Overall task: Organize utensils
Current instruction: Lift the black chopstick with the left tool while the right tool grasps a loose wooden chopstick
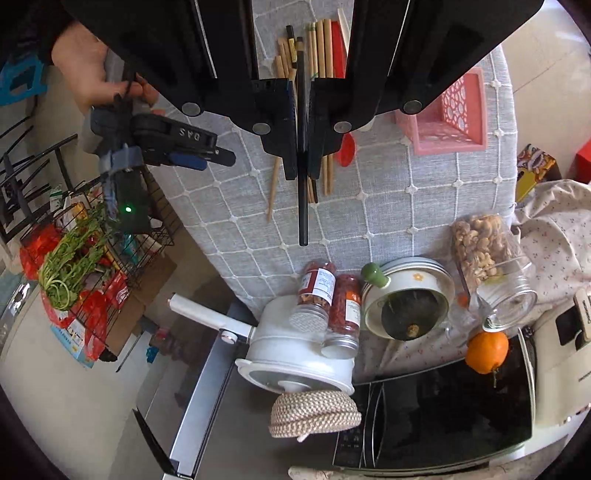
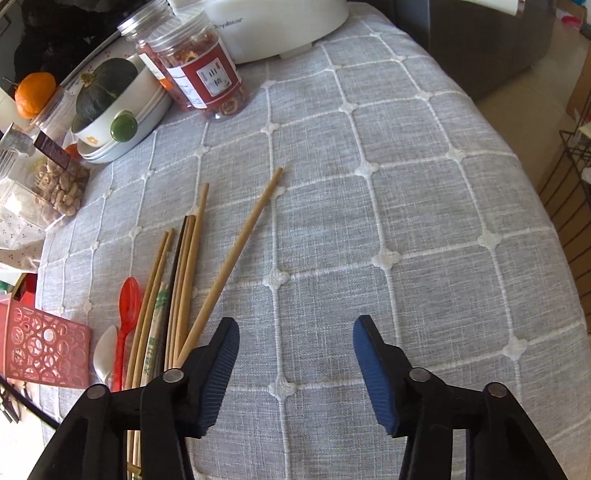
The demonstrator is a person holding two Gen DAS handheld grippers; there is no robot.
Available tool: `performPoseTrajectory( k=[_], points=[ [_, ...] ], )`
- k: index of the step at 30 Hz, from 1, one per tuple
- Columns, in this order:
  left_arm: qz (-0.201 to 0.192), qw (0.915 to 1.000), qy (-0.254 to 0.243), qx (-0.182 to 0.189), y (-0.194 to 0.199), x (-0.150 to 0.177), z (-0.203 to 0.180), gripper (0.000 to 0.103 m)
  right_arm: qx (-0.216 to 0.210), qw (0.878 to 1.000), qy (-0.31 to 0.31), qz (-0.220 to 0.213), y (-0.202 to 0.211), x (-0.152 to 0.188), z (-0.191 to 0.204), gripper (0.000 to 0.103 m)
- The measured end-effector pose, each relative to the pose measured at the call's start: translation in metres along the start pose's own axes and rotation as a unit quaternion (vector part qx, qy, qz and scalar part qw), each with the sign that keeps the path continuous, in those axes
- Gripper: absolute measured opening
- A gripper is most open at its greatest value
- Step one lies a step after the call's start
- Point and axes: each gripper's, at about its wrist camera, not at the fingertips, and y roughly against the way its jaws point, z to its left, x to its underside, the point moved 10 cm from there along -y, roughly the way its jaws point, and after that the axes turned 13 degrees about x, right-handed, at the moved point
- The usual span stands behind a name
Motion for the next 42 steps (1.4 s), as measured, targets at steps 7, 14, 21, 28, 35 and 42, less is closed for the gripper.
performPoseTrajectory(
  k=[7, 14, 21, 28, 35, 42],
  points=[
    [-0.061, 0.9978, 0.018, 0.02, 0.054, 0.02, 0.014, 0.005, -0.017, 1.0, 0.017, 0.005, -0.011, -0.011, 0.03, 0.047],
    [-0.077, 0.9962, 0.033, 0.026, 0.079, 0.033, 0.039, 0.005, -0.012, 1.0, 0.001, 0.01, -0.036, -0.036, 0.041, 0.039],
    [-0.088, 0.9953, 0.026, 0.03, 0.1, 0.038, 0.049, 0.005, 0.033, 0.999, -0.003, 0.0, -0.059, -0.046, 0.038, 0.008],
    [-0.132, 0.9905, 0.02, 0.033, 0.136, 0.029, 0.051, 0.005, 0.033, 0.999, -0.002, -0.024, -0.032, -0.036, 0.04, 0.006],
    [-0.216, 0.9764, -0.005, 0.012, 0.19, 0.01, 0.047, 0.005, -0.031, 0.992, 0.005, -0.121, 0.065, -0.032, 0.065, 0.006],
    [-0.275, 0.9603, -0.022, -0.043, 0.215, -0.003, 0.06, 0.005, -0.07, 0.975, 0.022, -0.209, 0.138, -0.029, 0.085, 0.006]
  ],
)
